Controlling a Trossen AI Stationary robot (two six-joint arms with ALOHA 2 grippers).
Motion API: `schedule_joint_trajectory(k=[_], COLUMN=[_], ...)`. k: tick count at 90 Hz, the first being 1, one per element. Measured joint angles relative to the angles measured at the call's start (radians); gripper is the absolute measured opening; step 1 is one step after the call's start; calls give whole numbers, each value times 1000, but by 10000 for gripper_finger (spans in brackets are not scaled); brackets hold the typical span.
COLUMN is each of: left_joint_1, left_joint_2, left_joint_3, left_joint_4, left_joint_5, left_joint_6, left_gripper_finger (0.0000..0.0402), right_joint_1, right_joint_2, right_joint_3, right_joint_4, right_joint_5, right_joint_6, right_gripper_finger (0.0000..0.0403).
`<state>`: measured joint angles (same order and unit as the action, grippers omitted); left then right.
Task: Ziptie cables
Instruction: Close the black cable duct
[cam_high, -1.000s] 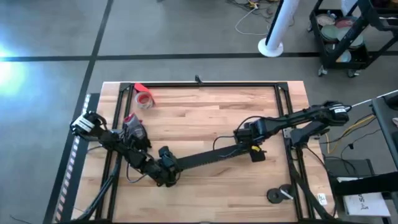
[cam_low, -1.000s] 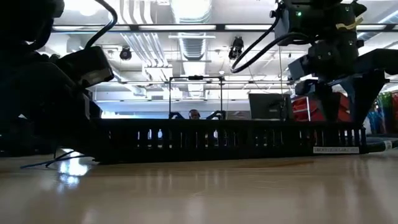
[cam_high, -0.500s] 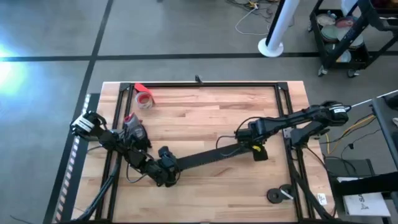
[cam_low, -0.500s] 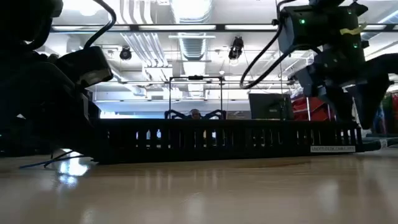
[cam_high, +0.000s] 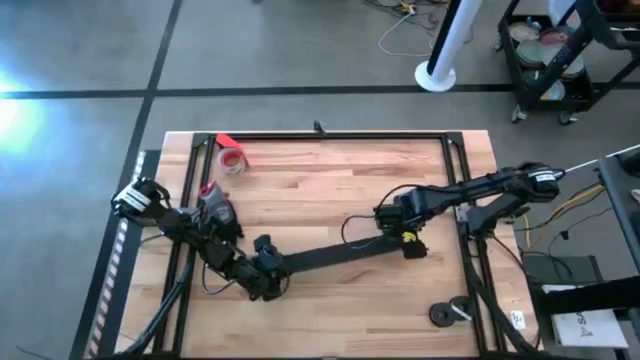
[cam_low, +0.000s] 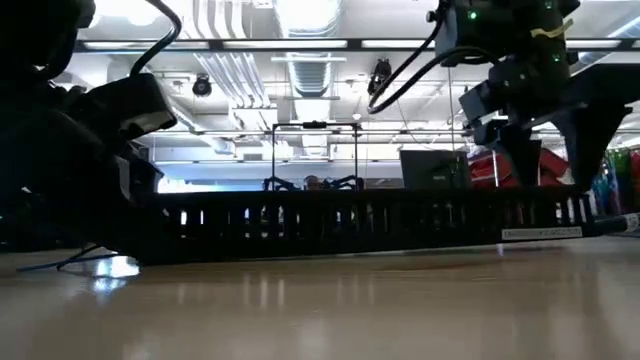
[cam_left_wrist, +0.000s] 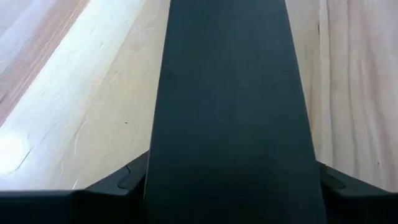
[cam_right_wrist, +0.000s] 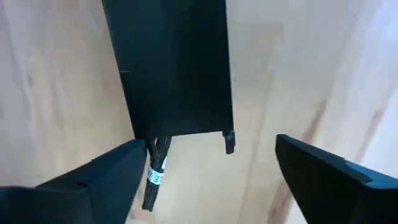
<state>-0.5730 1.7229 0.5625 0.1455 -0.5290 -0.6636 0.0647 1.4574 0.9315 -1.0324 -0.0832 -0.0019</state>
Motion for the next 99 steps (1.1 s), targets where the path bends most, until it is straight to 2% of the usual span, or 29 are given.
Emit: schedule_joint_trajectory(k=[20,46,68,81,99], left_joint_1=[6,7,7,7,7], left_joint_2=[-17,-20,-21,-21,-21], left_joint_3=[1,1,1,1,1], left_joint_4=[-20,-26,-28,-31,-31], left_joint_5=[14,14,13,14,14], left_joint_6=[2,2,2,1,1], left_gripper_finger=[233,235,231,233,230], right_joint_1=[0,0,0,0,0], right_joint_2=[-4,7,80,115,98], right_joint_3=[6,2,-1,-2,-2], right_joint_4=[-42,190,239,226,217], right_joint_5=[-31,-62,-78,-76,-75], right_joint_6=[33,-21,-57,-52,-54], right_gripper_finger=[339,328,334,312,263])
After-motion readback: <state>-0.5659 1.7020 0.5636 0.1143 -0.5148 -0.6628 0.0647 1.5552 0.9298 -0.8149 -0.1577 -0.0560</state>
